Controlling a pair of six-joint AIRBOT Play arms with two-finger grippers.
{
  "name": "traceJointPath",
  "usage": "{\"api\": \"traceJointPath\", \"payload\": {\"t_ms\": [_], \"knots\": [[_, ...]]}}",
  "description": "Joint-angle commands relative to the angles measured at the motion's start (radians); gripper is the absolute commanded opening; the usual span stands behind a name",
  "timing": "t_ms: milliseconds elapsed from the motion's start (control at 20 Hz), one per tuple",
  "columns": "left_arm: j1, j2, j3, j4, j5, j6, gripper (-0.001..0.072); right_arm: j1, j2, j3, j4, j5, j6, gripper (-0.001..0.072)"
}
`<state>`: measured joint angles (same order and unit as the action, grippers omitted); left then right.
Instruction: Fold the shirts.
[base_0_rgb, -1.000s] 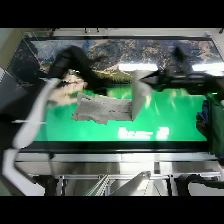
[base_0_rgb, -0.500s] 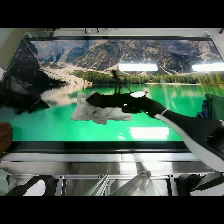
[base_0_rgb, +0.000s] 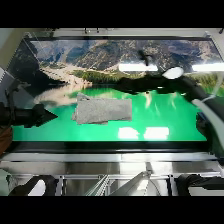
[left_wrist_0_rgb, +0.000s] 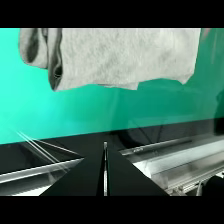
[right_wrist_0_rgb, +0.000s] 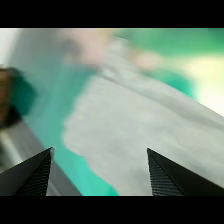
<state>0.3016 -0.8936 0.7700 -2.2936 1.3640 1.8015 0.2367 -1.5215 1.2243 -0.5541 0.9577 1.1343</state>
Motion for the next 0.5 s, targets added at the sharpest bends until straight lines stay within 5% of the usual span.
{"api": "traceJointPath", "payload": {"t_ms": [0, 450], "knots": [[-0.054, 0.010, -0.010, -0.011, -0.010, 0.008, 0.0019, -0.185, 0.040, -0.092, -0.288, 0.144, 0.233, 0.0660], [-0.057, 0.010, -0.010, -0.011, 0.031, 0.025, 0.0019, -0.125, -0.210, -0.155, 0.052, 0.117, 0.107, 0.0646]]}}
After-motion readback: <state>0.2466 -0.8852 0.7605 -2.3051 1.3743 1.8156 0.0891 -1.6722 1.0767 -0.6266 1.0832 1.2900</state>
